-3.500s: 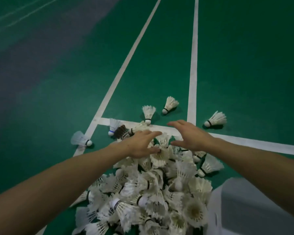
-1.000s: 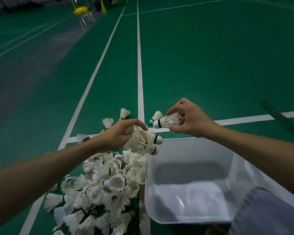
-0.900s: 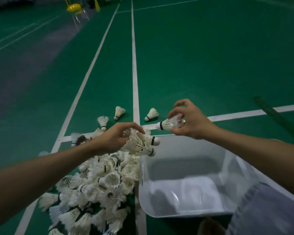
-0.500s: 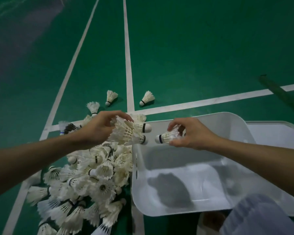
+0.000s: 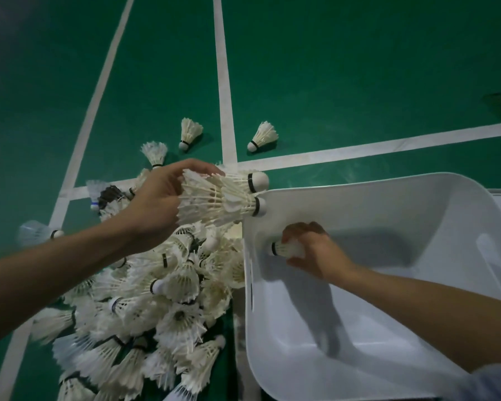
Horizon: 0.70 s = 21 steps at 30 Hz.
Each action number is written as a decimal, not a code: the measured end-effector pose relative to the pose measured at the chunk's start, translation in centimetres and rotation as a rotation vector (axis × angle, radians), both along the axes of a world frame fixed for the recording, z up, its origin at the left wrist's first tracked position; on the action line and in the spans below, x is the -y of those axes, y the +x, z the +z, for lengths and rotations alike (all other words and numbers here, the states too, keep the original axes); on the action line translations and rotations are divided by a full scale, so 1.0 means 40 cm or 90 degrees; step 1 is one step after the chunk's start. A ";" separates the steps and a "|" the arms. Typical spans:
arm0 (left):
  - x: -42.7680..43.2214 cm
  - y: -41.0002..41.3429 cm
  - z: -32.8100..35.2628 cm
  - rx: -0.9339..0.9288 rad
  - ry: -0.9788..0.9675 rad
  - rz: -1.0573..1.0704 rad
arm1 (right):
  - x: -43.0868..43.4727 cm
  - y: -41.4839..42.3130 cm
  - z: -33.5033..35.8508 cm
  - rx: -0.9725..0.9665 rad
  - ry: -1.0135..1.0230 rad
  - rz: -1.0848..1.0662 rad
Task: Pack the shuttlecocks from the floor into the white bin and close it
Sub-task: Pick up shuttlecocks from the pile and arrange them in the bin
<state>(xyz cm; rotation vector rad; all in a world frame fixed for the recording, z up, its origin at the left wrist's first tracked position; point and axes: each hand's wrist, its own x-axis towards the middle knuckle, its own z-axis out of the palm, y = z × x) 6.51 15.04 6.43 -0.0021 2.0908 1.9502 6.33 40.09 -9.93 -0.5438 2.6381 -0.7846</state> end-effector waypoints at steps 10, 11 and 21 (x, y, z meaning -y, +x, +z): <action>-0.021 -0.003 -0.017 -0.013 0.016 0.021 | 0.028 0.000 -0.008 -0.010 0.058 -0.011; -0.024 -0.001 -0.016 -0.014 0.015 0.021 | 0.029 -0.003 -0.002 -0.018 0.074 -0.017; -0.041 0.014 -0.005 -0.008 -0.003 0.018 | -0.026 0.011 0.011 -0.106 0.010 -0.032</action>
